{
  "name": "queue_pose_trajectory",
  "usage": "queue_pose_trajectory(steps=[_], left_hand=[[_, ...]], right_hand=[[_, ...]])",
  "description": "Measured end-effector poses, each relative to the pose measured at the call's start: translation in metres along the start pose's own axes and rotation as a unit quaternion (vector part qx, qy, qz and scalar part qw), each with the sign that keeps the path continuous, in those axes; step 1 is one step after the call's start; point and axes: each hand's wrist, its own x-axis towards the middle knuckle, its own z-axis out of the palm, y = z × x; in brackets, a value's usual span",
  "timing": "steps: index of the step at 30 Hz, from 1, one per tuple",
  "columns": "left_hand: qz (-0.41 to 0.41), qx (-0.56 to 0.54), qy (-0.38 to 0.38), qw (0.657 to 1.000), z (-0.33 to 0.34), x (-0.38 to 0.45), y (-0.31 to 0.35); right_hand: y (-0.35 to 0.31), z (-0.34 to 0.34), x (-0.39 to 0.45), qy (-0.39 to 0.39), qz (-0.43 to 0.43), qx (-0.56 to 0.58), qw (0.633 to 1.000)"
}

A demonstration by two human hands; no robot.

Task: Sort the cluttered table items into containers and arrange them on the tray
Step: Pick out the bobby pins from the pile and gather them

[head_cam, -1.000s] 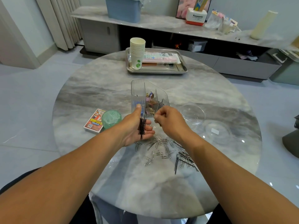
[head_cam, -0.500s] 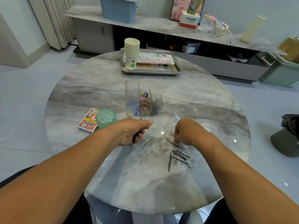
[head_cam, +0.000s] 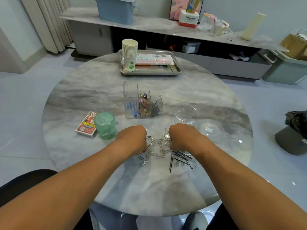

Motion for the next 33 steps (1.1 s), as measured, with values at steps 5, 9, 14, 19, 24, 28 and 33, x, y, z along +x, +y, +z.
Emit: queue_pose_trajectory(steps=[5,9,14,19,24,28,33], left_hand=[[0.010,0.038,0.009,0.999,0.004,0.001,0.001],[0.019,0.041,0.005,0.999,0.006,0.004,0.000],[0.038,0.059,0.034,0.997,0.006,0.004,0.001],[0.052,0.084,0.040,0.994,0.006,0.002,0.006],[0.053,0.055,0.033,0.997,0.010,0.004,0.005],[0.025,-0.082,-0.007,0.996,0.006,0.009,-0.001],[-0.027,-0.361,-0.082,0.929,-0.009,0.012,-0.005]], right_hand=[[0.012,-0.022,-0.007,0.020,0.013,0.125,0.992],[0.022,-0.033,-0.020,-0.050,0.027,0.194,0.979],[0.019,-0.017,-0.027,-0.133,0.048,0.122,0.982],[0.008,-0.004,-0.030,-0.118,0.053,0.052,0.990],[0.004,0.002,-0.032,-0.100,0.062,0.042,0.992],[0.014,-0.001,-0.030,-0.089,0.079,0.105,0.987],[0.026,-0.013,-0.027,-0.049,0.106,0.210,0.971]])
